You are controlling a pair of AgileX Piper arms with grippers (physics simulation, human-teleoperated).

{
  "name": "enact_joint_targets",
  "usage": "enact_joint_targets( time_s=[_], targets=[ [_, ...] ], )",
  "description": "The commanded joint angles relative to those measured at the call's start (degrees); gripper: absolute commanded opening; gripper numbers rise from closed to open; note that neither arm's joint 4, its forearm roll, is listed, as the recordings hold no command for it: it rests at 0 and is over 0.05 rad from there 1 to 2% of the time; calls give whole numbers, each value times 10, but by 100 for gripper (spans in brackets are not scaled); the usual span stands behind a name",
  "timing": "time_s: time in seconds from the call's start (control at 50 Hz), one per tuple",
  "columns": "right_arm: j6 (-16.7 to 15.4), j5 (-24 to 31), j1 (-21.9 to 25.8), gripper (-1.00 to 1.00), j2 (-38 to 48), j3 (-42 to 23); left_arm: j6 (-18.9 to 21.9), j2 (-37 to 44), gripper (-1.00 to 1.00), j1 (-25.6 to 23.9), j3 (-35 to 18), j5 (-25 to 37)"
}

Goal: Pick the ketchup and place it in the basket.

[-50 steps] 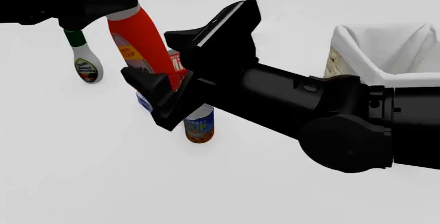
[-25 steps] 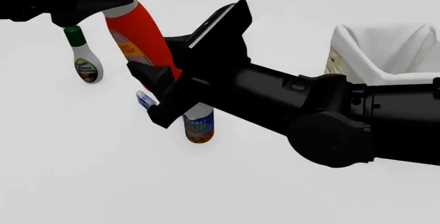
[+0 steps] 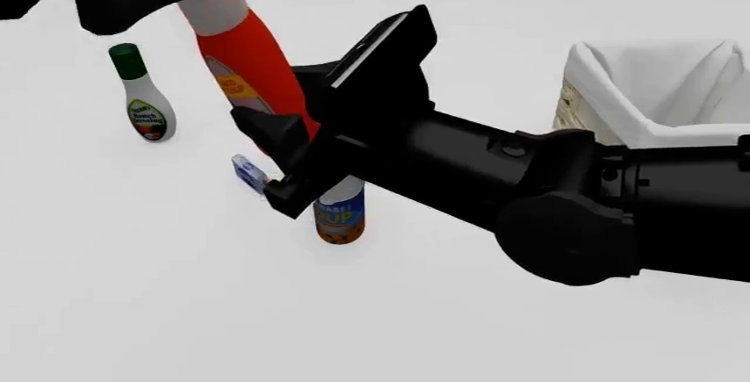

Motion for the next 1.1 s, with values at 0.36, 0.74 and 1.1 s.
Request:
enact_joint_targets(
  time_s=[0.36, 0.74, 1.1],
  targets=[
    [16, -8, -3, -100, -27, 33, -30, -71, 100, 37, -27, -62],
    [21, 46, -30, -100, -139, 50, -50, -159, 100, 130, 37, -111],
    [31, 78, -95, -100, -236, 88, -83, -231, 100, 223, 165, -188]
  ],
)
